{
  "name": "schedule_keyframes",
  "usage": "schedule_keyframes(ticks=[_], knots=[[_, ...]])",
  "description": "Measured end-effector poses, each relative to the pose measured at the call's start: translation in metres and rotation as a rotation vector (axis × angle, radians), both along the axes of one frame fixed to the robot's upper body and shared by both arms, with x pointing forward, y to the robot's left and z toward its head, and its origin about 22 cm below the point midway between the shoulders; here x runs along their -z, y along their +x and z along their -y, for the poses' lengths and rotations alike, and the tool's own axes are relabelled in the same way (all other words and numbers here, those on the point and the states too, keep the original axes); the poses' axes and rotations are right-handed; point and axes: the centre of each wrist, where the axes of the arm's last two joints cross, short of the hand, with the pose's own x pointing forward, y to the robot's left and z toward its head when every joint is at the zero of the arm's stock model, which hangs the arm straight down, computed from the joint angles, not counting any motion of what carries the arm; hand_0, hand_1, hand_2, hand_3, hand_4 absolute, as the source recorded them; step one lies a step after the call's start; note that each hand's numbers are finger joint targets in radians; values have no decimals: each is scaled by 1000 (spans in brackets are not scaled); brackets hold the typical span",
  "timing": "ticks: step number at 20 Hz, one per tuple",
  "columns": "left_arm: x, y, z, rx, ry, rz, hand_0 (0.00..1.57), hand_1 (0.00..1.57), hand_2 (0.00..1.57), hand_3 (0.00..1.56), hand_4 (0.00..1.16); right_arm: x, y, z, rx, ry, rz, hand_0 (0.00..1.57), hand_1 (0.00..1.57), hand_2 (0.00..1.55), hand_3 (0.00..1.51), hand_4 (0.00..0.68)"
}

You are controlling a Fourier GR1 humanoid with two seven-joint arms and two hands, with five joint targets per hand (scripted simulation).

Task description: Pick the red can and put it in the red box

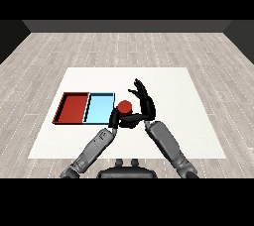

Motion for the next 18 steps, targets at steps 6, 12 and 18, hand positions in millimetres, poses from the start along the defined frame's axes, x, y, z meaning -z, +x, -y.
schedule_keyframes(ticks=[6, 12, 18], knots=[[8, 5, -16, -46, 3, -23, 1571, 1571, 1558, 1465, 1124, -38, -8, 35, 78, 46, 92, 0, 0, 0, 0, 0], [2, 16, -53, -91, 27, 12, 1571, 1571, 1571, 1463, 1125, -32, -13, 81, 161, 78, 93, 0, 0, 0, 0, 0], [-23, 21, -92, -158, 90, 54, 1571, 1571, 1551, 1450, 1111, 0, -18, 126, 239, 74, 33, 0, 0, 0, 0, 0]])
